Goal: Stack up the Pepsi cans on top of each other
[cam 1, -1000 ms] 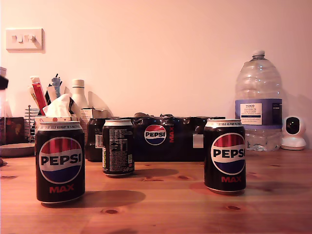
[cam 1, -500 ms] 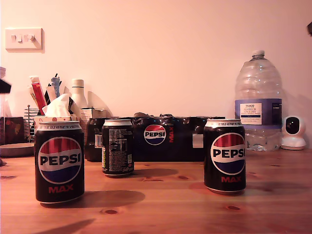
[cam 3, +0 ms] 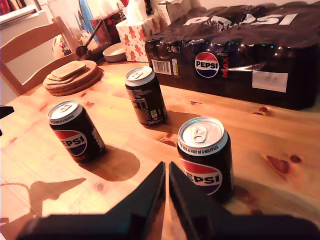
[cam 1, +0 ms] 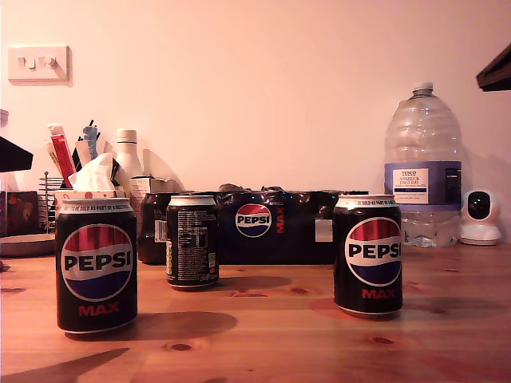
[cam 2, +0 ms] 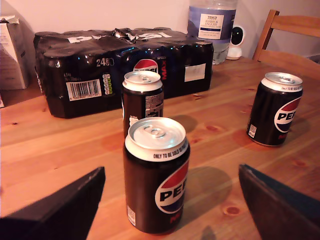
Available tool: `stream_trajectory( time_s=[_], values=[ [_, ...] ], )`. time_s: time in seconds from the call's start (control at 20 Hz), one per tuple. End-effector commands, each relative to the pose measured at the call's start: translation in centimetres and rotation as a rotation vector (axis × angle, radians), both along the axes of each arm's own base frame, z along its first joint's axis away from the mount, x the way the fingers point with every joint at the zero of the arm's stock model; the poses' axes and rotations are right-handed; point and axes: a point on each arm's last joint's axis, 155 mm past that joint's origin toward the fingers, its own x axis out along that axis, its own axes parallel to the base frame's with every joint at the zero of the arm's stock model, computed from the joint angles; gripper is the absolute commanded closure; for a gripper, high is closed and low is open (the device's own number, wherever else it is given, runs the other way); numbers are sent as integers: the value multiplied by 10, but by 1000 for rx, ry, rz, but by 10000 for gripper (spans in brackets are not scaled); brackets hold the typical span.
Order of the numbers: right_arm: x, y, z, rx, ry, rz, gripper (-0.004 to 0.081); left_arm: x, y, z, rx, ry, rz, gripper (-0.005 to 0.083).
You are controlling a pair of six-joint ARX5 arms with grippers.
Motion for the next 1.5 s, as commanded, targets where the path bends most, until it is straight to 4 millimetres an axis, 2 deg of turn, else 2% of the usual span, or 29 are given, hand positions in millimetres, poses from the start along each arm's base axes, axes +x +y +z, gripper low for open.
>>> stream_trajectory(
  time_s=[0.0, 0.15, 0.45, 1.05, 1.45],
  values=[
    [1, 3, -8, -1, 9, 10, 782, 1, 0, -10, 20, 18, 0, -2],
    [2, 4, -9, -1, 12, 16, 782, 4, -1, -17, 37, 42, -1, -2],
    [-4, 14, -10, -2, 19, 60, 782, 14, -6, -17, 54, 34, -6, -2],
    [-2, 17, -1, 10, -17, 70, 782, 41, -18, -42, 75, 78, -7, -2],
    [-2, 17, -1, 9, -17, 69, 782, 71, -32, -54, 88, 100, -10, -2]
  ],
)
